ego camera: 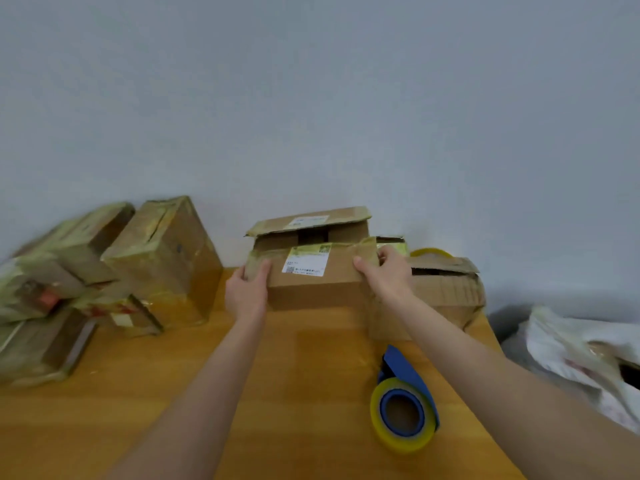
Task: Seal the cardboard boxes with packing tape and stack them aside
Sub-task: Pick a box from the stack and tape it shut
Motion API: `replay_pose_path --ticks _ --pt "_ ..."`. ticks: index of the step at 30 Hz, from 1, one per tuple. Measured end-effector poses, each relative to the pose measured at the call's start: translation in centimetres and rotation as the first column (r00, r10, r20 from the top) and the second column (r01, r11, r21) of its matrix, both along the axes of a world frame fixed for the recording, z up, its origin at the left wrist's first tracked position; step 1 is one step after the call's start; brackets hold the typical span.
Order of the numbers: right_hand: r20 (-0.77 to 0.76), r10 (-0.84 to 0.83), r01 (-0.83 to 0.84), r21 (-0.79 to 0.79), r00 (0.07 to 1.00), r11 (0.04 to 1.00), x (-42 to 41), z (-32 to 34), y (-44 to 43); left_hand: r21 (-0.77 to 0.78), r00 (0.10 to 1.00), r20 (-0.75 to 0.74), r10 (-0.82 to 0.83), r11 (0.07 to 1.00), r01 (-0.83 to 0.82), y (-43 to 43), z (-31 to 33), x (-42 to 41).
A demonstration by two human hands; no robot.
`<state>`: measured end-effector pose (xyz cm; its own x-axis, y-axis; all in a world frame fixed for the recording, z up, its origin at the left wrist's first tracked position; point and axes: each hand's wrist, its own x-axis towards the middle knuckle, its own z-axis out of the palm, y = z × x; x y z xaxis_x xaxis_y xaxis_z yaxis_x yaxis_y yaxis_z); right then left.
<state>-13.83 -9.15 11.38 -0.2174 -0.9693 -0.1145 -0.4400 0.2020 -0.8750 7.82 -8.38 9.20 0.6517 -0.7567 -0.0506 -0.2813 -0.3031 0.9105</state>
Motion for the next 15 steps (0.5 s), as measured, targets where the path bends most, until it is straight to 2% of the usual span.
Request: replay_pose_path --ticks 7,12,15 --pt "-0.159 0.187 -0.149 0.224 0.969 0.963 3.2 -6.2 5.8 0.152 0.992 0.1 0.081 0.984 -0.095 6.3 -5.9 4.2" --pt "-0.286 0.332 -0.206 0.391 0.899 0.897 3.3 -10.0 9.6 0.316 0.982 0.182 -0.054 0.949 -0.006 10.1 -9.8 5.6" --pt "-0.425 0.401 -0.186 0.461 0.811 0.867 3.4 -11.5 11.6 0.426 0.971 0.191 -0.141 0.904 0.047 12.5 -12.4 5.8"
